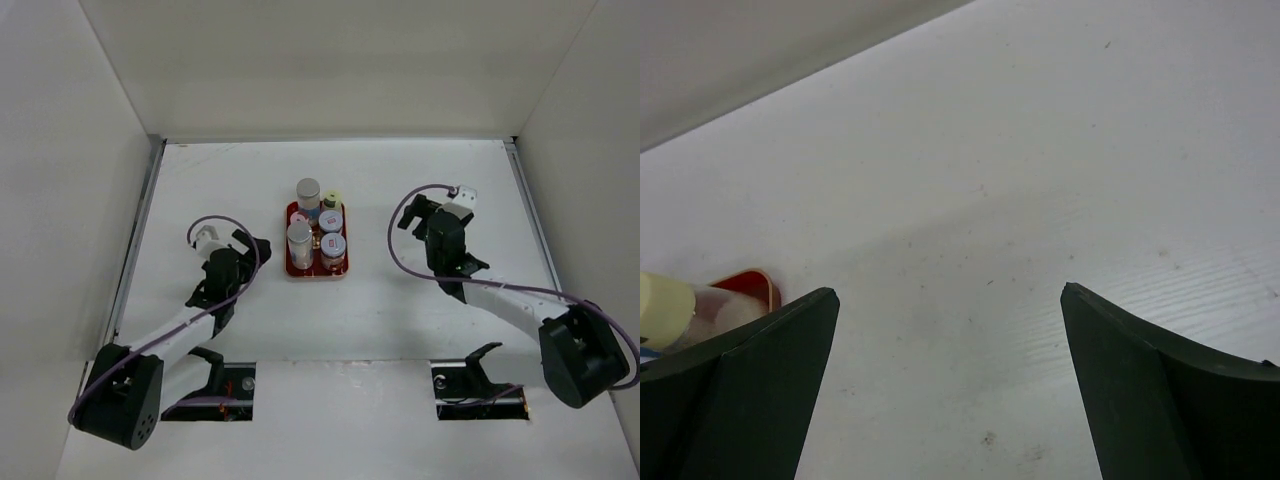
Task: Organize the condiment bottles
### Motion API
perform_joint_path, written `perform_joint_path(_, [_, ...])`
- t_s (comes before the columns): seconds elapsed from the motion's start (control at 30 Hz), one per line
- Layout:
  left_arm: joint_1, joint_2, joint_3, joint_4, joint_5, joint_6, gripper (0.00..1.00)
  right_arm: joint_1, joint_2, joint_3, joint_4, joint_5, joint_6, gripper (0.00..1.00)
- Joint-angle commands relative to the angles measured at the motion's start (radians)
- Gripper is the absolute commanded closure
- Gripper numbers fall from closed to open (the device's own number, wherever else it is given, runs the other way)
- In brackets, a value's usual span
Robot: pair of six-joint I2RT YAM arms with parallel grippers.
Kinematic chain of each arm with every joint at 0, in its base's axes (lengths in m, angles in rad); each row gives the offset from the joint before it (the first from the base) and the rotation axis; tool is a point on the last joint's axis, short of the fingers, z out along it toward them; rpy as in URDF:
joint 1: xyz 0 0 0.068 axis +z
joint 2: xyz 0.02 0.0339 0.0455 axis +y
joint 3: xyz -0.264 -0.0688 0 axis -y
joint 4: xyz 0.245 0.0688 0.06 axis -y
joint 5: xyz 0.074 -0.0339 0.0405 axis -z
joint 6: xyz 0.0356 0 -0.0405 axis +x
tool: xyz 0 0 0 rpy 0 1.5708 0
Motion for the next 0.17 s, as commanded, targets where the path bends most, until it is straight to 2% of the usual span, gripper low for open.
perform_joint_path(0.0, [-0.014, -0.033, 0.041, -0.012, -0.01, 0.034, 0.0, 0.003, 0.031, 0.039, 0.046, -0.06, 0.042, 0.0])
perform_joint_path(0.13, [-0.012, -0.07, 0.052, -0.051, -0.002, 0.057, 0.0, 0.018, 0.051, 0.047, 0.06, -0.054, 0.031, 0.0])
